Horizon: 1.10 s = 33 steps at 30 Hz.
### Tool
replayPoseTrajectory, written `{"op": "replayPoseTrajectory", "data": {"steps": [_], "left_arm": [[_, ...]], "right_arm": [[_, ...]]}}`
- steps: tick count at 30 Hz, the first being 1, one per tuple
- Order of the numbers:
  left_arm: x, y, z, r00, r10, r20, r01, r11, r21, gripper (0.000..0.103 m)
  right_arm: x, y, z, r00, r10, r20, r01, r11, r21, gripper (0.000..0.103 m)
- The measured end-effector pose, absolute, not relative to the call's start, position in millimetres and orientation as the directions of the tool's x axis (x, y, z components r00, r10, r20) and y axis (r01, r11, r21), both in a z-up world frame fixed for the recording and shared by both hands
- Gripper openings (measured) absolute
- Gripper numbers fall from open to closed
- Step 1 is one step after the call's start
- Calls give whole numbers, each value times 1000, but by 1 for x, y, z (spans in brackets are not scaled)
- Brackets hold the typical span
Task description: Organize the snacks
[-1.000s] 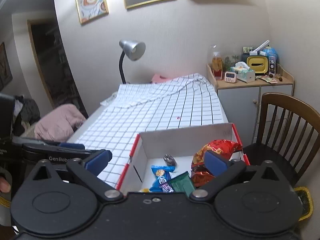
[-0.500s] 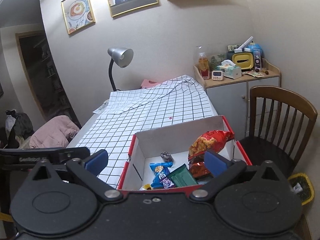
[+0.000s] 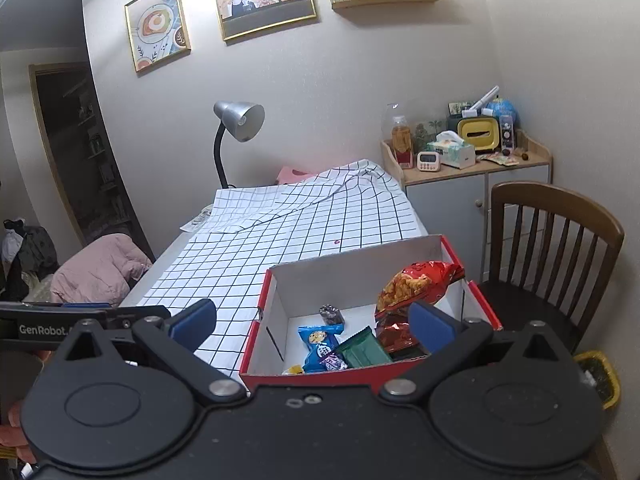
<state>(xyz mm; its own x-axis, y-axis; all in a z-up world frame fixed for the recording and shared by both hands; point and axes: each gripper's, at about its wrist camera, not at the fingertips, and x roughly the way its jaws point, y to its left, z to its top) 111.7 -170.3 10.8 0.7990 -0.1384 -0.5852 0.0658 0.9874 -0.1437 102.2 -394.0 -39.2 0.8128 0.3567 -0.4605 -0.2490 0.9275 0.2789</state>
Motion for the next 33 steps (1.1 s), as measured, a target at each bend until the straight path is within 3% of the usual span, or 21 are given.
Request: {"op": "replayPoseTrajectory", "data": {"steps": [20,33], "left_arm": [[114,-169,8,788,-92,-609,7,990,-142,100],[115,-179,10,791,-96,-604,26,992,-124,100]], "right_arm": [[112,-402,-52,816,267,-512,-119,946,303,103],[112,-399,-46,850,234,-472,-139,964,229,103]]}}
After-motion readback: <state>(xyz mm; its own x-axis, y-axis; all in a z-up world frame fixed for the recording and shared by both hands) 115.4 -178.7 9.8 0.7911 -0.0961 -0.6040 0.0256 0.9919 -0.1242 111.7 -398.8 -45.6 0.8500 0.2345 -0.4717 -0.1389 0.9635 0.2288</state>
